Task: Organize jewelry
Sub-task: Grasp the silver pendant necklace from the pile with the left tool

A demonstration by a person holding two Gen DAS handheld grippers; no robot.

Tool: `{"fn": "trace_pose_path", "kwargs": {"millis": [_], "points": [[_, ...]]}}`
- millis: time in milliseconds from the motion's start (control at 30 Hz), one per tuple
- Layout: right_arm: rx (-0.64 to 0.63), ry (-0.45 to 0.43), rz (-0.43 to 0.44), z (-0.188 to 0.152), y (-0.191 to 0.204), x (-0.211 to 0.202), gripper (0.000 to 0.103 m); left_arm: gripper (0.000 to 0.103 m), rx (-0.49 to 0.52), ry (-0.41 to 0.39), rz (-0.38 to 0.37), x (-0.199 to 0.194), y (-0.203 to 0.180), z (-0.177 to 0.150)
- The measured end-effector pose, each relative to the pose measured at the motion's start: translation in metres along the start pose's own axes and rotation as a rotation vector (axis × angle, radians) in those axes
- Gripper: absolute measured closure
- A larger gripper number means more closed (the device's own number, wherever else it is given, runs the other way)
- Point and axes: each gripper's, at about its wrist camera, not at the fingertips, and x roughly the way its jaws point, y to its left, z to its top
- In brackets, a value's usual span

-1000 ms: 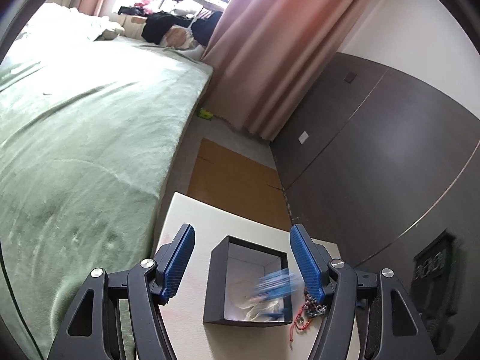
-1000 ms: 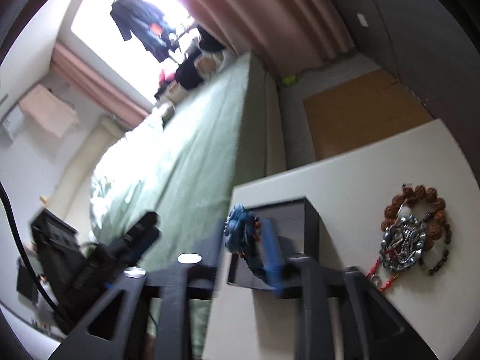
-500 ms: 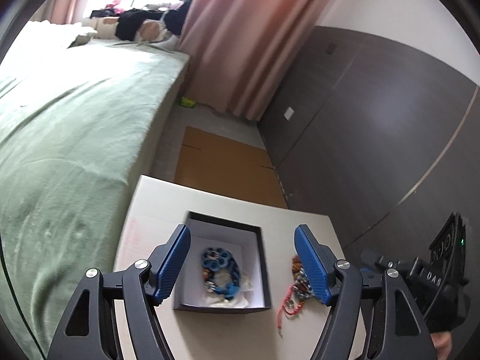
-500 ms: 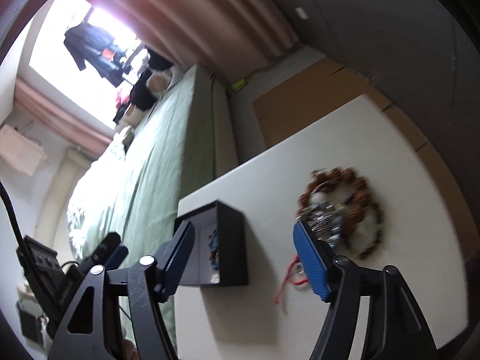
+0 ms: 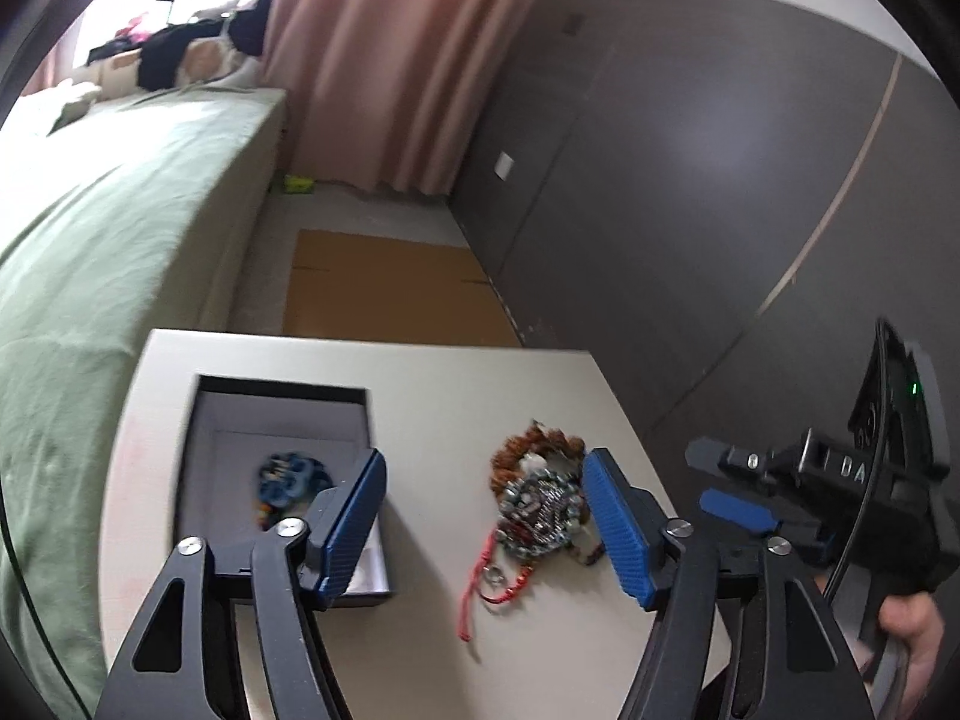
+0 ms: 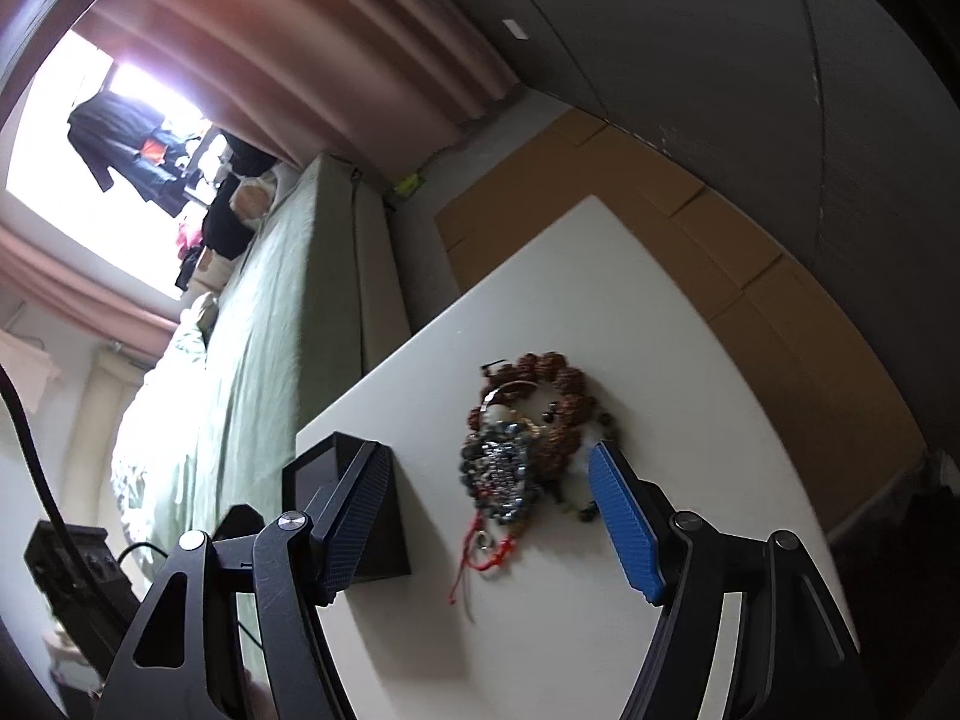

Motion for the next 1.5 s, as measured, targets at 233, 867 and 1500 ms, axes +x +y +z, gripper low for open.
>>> {"fn": "trace_pose_path", "kwargs": {"millis": [233,867,1500], "points": [[0.063,0.011,-0.024,0.009,-0.027,-0.002,0.033,0.058,0.074,0.083,0.015,0.039,-0.020,-0.010],[0.144,0.071,-0.017,0.018,-0.056,0.015,0.033,0.070,0.062,0.170,0.068,0.109,-0.019,-0.024],[0.066,0.095,-0.007,0.010,-0.029,0.032,0.040,0.095,-0.014,0.075,-0.116,0.054,-0.019,-0.006]]}}
